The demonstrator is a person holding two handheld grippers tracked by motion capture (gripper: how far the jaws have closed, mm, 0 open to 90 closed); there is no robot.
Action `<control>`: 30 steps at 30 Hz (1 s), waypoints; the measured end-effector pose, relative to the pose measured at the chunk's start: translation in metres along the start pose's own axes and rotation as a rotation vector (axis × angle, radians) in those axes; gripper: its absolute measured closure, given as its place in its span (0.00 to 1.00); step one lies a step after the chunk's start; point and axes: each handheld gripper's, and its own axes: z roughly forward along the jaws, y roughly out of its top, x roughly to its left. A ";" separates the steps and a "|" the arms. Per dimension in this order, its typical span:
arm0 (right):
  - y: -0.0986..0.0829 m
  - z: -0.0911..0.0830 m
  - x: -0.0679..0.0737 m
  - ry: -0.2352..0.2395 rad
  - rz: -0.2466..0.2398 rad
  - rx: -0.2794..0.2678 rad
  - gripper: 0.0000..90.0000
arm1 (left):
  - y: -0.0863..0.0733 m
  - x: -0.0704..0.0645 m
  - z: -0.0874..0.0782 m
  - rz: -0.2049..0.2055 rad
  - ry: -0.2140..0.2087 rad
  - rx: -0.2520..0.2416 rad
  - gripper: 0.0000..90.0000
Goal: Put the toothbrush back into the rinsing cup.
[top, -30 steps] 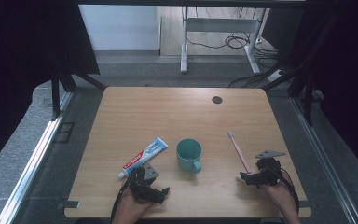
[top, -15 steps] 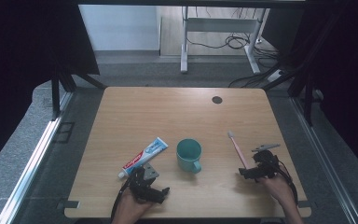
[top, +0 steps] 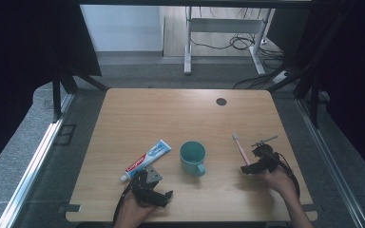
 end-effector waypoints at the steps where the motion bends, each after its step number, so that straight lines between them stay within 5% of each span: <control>1: 0.002 0.001 0.000 -0.001 -0.003 0.005 0.03 | 0.000 0.000 0.000 0.000 0.000 0.000 0.00; 30: 0.049 0.011 -0.005 0.044 0.022 0.170 0.29 | 0.000 0.000 0.000 0.001 -0.001 0.002 0.00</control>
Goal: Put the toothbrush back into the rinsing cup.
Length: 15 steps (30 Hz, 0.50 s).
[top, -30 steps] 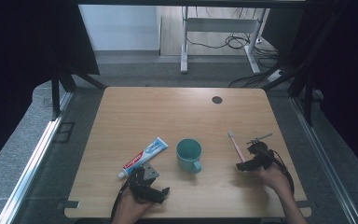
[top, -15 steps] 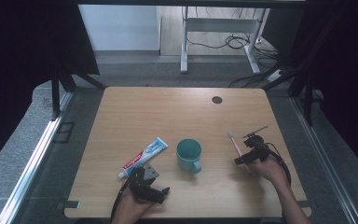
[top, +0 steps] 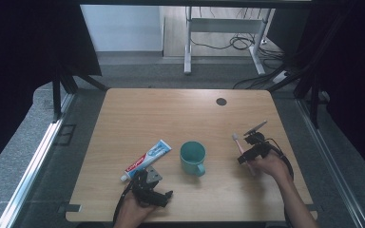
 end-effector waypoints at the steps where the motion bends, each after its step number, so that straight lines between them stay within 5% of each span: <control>1: 0.002 0.000 0.000 0.002 -0.003 0.009 0.31 | 0.000 0.000 0.000 0.000 0.000 0.000 0.00; 15: 0.029 0.000 0.001 0.003 -0.010 0.143 0.57 | 0.000 0.000 0.000 0.002 0.000 0.000 0.00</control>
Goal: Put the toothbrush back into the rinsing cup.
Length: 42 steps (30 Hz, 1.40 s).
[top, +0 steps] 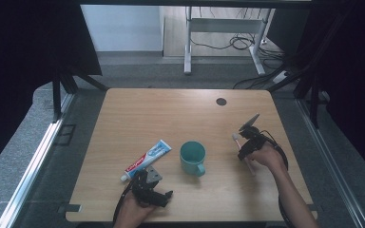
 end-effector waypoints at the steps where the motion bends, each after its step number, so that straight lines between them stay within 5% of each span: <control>1: 0.002 0.000 0.000 -0.002 0.000 0.006 0.59 | 0.000 0.000 0.000 0.000 0.000 0.000 0.00; 15: 0.017 0.005 0.002 -0.023 0.012 0.049 0.76 | 0.000 0.000 0.000 -0.001 0.000 0.000 0.00; 42: 0.020 0.006 0.000 -0.051 0.002 0.070 0.87 | 0.000 0.000 0.000 0.001 0.000 0.000 0.00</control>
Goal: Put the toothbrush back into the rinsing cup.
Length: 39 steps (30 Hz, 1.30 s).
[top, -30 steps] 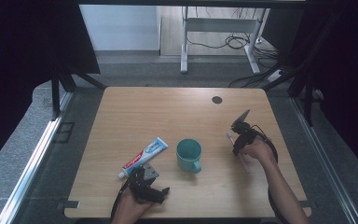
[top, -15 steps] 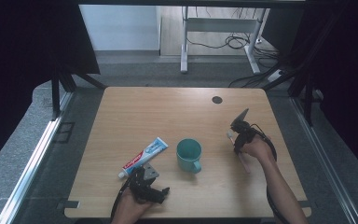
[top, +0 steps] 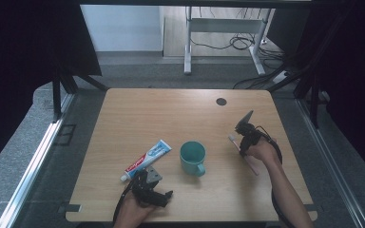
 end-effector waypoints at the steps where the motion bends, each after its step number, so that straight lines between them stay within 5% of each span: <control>1: 0.000 0.000 0.000 -0.001 0.000 -0.003 0.87 | 0.000 0.000 0.000 0.000 0.000 0.000 0.00; 39: -0.025 -0.037 0.006 0.023 -0.105 -0.170 0.87 | 0.000 0.000 0.000 -0.001 0.000 0.000 0.00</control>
